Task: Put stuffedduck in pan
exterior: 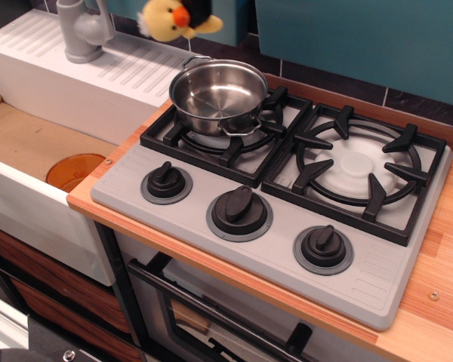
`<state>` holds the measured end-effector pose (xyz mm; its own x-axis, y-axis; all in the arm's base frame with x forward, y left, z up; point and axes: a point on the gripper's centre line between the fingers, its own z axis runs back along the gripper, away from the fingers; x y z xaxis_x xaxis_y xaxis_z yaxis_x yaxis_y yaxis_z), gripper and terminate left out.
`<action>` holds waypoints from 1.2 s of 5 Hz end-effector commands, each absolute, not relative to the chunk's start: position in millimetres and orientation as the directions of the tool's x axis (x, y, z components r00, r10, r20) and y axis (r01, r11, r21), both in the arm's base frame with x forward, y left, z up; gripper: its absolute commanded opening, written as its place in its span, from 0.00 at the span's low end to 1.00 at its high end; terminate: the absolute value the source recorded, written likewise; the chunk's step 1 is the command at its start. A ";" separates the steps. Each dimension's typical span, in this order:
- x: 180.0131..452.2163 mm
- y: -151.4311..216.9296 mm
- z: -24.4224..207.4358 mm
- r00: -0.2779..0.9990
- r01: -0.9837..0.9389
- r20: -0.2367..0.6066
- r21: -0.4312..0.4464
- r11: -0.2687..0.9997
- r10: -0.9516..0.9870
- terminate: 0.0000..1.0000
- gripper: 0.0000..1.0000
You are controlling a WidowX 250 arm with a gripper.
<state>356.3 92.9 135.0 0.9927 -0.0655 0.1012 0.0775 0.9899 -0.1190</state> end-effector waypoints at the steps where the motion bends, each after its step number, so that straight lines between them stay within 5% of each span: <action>1: 370.6 88.3 143.4 0.980 0.088 0.184 -0.089 0.992 -0.071 0.00 0.00; 2: 370.6 89.6 141.8 0.978 0.093 0.192 -0.073 0.993 -0.077 0.00 1.00; 6: 357.3 95.7 151.8 0.978 0.100 0.188 -0.020 0.995 -0.095 0.00 1.00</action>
